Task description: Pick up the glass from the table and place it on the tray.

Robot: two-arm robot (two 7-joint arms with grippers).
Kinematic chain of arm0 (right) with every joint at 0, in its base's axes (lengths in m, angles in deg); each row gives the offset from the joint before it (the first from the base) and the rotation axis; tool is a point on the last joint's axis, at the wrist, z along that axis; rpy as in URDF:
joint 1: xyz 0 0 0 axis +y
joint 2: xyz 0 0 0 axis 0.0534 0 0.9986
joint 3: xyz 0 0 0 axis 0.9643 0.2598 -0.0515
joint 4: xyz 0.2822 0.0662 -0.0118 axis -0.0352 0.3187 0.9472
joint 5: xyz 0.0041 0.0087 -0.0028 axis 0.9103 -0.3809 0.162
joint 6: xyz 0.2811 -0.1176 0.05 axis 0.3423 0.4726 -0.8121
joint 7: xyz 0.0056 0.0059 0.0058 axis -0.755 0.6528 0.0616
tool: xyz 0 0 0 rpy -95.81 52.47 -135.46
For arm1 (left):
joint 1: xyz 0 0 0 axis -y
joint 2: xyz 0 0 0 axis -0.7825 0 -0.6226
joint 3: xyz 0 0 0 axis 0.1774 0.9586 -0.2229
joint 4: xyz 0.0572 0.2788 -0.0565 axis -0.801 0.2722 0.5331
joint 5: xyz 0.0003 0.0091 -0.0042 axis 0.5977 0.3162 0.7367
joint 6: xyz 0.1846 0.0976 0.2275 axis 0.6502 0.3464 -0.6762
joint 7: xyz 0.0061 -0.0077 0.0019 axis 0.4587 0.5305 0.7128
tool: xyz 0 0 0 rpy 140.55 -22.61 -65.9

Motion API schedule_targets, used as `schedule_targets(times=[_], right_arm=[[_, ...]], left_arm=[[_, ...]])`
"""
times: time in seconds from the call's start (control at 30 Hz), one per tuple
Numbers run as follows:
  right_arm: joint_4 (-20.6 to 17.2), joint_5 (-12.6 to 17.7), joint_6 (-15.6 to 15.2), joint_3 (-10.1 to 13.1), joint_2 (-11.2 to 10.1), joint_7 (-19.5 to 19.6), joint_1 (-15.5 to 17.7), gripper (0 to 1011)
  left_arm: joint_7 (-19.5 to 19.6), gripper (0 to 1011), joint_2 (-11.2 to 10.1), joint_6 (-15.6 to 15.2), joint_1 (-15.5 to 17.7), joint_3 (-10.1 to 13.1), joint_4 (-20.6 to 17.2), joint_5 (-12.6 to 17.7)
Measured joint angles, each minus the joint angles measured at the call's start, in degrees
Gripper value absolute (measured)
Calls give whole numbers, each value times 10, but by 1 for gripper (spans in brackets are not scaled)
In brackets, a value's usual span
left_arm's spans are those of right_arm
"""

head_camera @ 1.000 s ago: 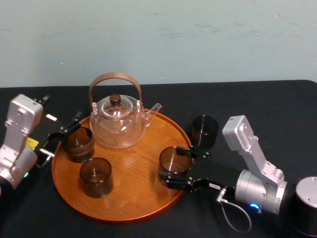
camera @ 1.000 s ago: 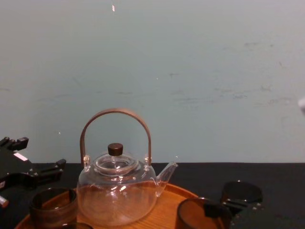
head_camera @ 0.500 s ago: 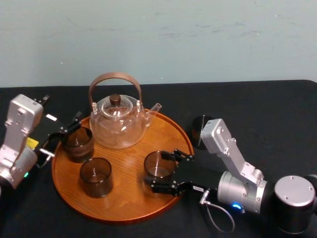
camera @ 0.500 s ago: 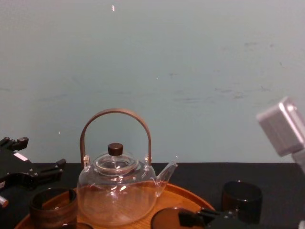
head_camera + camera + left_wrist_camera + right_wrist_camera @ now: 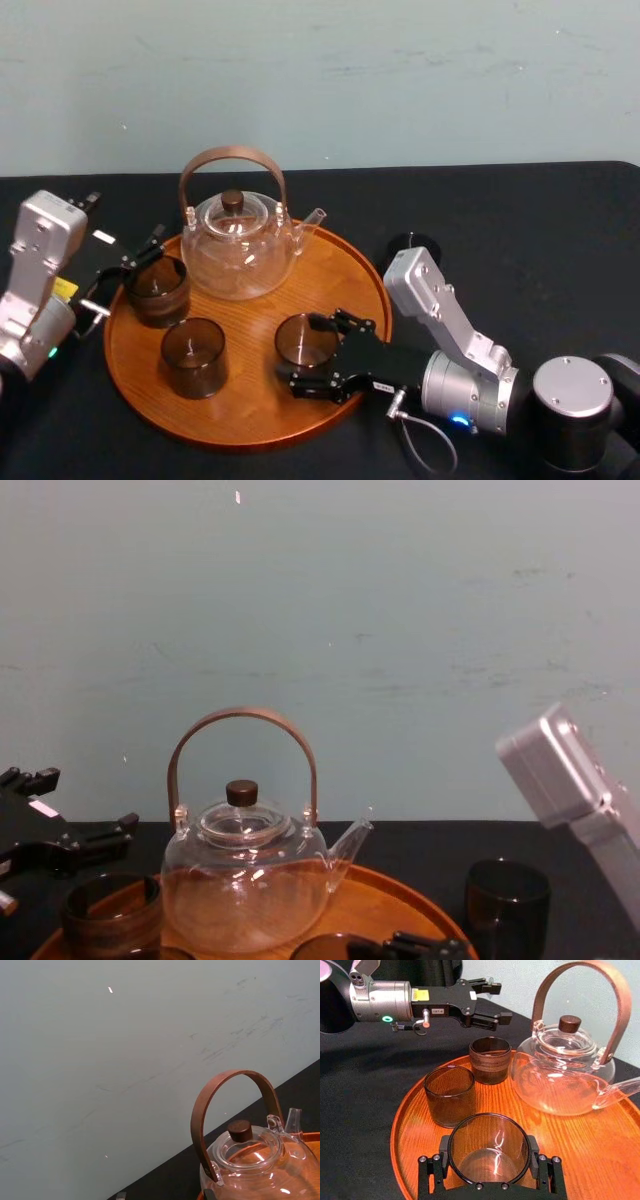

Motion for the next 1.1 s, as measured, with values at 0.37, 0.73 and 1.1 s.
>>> schedule_targets(times=[0.37,0.73,1.1], right_arm=[[9,9,-9,-3,4,-6,-3,904],[12,8,-10,-7,4,-5,-4,905],[11,9,-11,-7,4,-5,-4,905]], left_arm=[[0,1002,0,0,0,0,0,0],[0,1001,0,0,0,0,0,0],[0,1001,0,0,0,0,0,0]])
